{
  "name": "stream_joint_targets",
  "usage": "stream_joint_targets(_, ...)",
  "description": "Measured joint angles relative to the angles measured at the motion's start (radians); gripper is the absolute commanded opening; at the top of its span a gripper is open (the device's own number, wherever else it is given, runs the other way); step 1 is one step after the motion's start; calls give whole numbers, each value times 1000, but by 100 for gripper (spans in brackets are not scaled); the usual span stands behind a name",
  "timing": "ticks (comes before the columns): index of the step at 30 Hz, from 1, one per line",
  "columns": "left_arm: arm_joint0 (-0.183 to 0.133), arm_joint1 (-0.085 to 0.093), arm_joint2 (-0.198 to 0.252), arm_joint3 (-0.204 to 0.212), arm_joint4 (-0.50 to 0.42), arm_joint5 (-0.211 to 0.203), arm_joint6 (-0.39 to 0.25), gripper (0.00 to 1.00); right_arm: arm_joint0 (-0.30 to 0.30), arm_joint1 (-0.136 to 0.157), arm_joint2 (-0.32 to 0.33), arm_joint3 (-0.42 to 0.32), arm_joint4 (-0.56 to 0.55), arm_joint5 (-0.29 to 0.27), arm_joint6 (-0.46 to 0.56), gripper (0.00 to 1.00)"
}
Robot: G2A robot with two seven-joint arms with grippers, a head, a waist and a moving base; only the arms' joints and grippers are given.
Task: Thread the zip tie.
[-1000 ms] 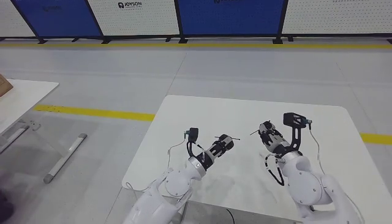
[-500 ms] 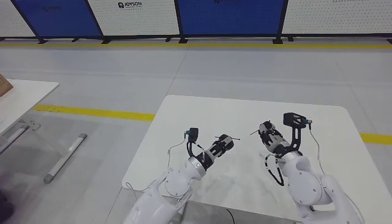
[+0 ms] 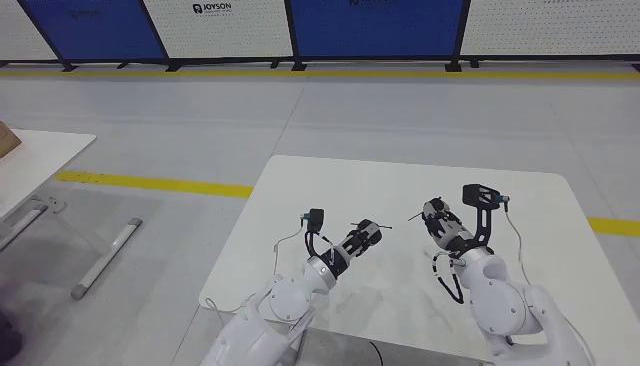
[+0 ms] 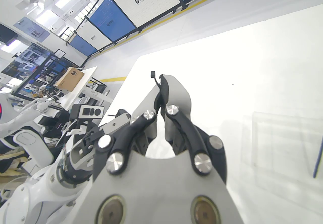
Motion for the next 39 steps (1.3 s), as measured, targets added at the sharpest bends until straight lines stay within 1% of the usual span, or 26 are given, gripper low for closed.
stream_joint_targets(32, 0, 0, 0, 0, 0, 0, 0, 0, -1, 0, 0, -1, 1, -2, -2, 0)
stream_joint_targets(35, 0, 0, 0, 0, 0, 0, 0, 0, -17, -3, 1, -6, 10, -26, -53, 0)
stream_joint_targets(37, 0, 0, 0, 0, 0, 0, 0, 0, -28, -6, -7, -3, -14, -20, -116, 0)
stream_joint_targets(39, 0, 0, 0, 0, 0, 0, 0, 0, -29, -9, -24, 7, -35, -21, -134, 0)
